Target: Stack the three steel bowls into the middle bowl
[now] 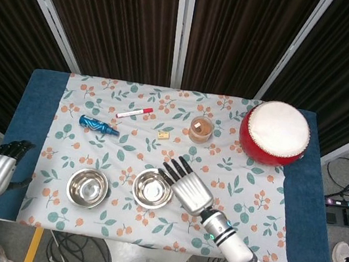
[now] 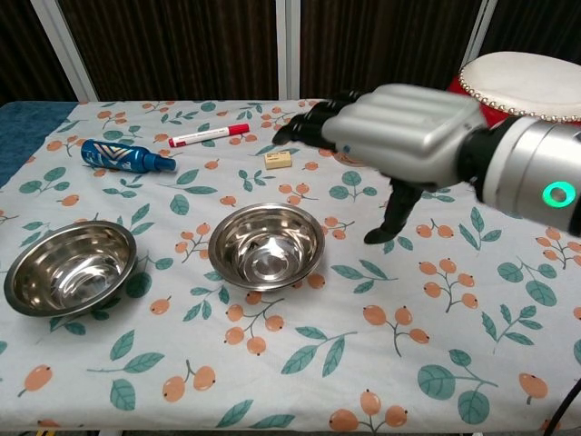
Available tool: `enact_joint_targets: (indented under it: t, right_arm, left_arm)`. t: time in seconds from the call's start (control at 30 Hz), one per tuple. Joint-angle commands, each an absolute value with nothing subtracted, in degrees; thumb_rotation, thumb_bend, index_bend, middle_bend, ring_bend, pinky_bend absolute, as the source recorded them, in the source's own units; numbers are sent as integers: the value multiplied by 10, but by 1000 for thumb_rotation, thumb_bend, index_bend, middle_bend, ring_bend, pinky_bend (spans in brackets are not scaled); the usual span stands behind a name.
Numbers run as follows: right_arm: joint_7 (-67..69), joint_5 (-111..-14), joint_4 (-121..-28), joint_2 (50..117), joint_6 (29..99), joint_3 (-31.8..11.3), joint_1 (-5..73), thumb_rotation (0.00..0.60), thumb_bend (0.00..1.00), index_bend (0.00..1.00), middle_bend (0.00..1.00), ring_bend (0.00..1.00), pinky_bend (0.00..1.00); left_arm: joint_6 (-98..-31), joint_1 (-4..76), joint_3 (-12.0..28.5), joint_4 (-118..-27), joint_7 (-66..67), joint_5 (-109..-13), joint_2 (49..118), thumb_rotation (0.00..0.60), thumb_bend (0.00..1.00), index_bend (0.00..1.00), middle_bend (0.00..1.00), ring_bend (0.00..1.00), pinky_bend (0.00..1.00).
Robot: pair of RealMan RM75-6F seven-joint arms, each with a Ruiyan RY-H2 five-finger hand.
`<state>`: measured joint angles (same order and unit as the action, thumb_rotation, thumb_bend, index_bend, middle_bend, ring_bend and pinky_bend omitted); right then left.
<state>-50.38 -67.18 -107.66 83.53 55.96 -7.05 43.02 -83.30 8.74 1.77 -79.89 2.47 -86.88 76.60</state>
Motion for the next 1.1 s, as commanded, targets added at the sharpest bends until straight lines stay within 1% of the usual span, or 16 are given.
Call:
enact_joint_targets:
  t: [0.03, 0.2, 0.47, 0.67, 0.77, 0.97, 1.1]
  right_arm:
    - [-503, -685, -1132, 778, 612, -67, 404, 600, 0, 50, 41, 0, 0]
    - [-449, -718, -1154, 733, 653, -70, 377, 600, 0, 48, 44, 0, 0]
    - [-384, -726, -1153, 692, 665, -73, 359, 600, 0, 47, 38, 0, 0]
    - [-353, -740, -1151, 672, 682, -73, 344, 600, 0, 48, 33, 0, 0]
    - [-343, -737, -1147, 665, 690, -75, 336, 600, 0, 47, 34, 0, 0]
    - [-326, -732, -1135, 662, 693, -79, 331, 600, 0, 48, 34, 0, 0]
    - [-320, -728, -1126, 665, 688, -79, 331, 600, 0, 48, 34, 0, 0]
  left_arm:
    - [-822, 93, 9, -815, 32, -879, 759, 600, 97, 277, 320, 244, 323]
    - [-797, 103, -17, -846, 55, -908, 751, 600, 106, 300, 365, 280, 361]
    - [-738, 136, -47, -888, 114, -952, 762, 600, 130, 332, 383, 302, 386]
    - [-704, 161, -53, -881, 149, -974, 782, 600, 160, 358, 407, 334, 413]
    - [-690, 169, -57, -877, 154, -976, 790, 600, 193, 378, 427, 352, 427]
    - [-684, 170, -67, -866, 156, -977, 798, 600, 203, 385, 430, 355, 429]
    - [-685, 168, -67, -850, 152, -971, 808, 600, 203, 413, 447, 375, 446]
